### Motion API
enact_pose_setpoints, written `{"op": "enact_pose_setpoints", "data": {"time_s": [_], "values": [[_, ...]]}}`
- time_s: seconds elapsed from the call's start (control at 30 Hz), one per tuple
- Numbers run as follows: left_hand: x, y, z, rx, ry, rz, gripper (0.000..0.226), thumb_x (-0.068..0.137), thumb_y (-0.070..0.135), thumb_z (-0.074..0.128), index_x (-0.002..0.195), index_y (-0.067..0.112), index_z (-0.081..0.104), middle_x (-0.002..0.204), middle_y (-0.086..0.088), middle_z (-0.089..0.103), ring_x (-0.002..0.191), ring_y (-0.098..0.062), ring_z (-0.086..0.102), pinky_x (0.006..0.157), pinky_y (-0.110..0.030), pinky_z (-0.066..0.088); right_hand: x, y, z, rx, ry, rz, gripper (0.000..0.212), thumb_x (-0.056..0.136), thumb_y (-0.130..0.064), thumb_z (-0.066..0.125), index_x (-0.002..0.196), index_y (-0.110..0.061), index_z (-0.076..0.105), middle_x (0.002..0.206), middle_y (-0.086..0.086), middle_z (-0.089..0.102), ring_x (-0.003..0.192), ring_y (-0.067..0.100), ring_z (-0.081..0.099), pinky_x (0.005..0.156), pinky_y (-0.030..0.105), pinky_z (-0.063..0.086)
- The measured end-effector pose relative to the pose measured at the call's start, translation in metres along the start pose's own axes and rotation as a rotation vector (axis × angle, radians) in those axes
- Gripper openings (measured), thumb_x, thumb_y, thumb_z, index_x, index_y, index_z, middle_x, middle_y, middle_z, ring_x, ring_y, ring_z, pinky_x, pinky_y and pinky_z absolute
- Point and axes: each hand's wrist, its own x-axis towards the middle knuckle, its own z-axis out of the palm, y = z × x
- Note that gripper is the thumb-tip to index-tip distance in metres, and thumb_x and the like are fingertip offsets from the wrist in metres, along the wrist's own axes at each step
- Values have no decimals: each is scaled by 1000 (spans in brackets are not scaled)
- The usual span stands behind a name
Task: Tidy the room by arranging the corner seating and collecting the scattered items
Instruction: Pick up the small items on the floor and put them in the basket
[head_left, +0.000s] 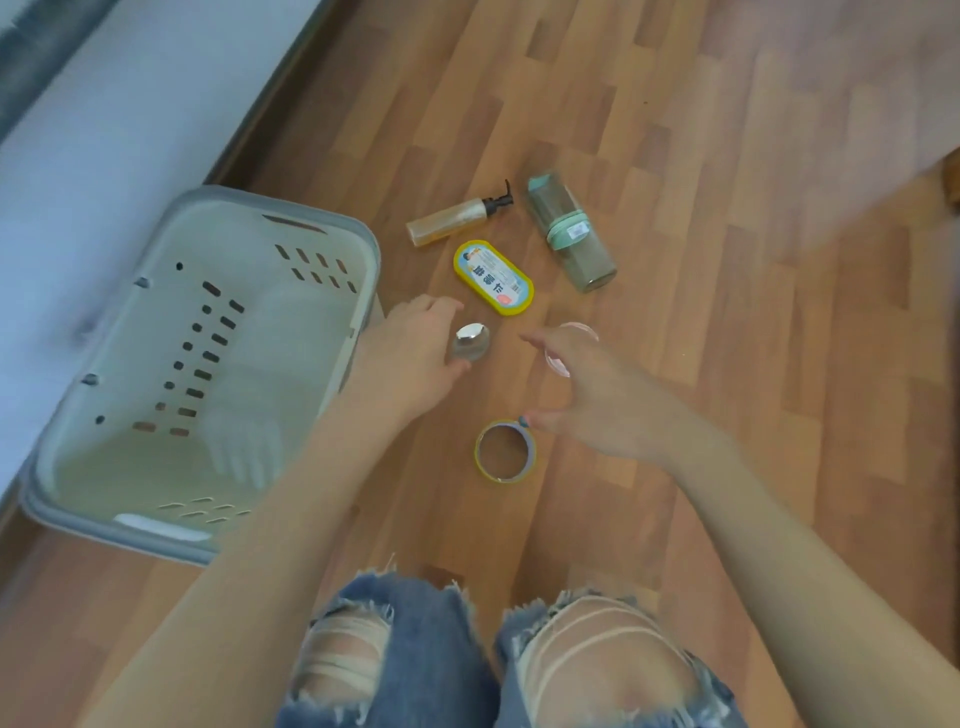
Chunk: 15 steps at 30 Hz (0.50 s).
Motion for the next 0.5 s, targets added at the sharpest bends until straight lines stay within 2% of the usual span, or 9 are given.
{"op": "enact_pose_setpoints", "data": {"time_s": [0.1,0.2,0.33,0.5], "values": [[21,-6,30,7,-34,-30,59,84,38,66,136,21,43,135,-1,48,123,-23,48,91,-39,46,15,24,26,-64,-44,3,83,81,-33,75,150,-28,28,143,-3,40,128,13,43,98,26,39],[42,-11,55,26,-56,-52,57,83,38,67,132,18,46,130,-4,50,120,-26,50,90,-41,46,31,44,48,-120,-66,16,91,78,-36,77,151,-24,26,143,1,40,131,16,39,91,23,35],[62,-16,89,-116,-47,-115,56,81,35,69,128,15,47,128,-6,52,120,-27,51,94,-43,45,48,64,78,-120,-124,44,101,71,-42,81,152,-22,24,143,2,39,132,20,41,102,34,41],[77,-22,119,-231,-32,-185,51,80,36,70,123,18,51,124,-2,56,115,-24,54,89,-38,47,57,80,111,-139,-212,89,121,63,-49,85,154,-22,11,150,-2,28,138,19,33,104,40,41]]}}
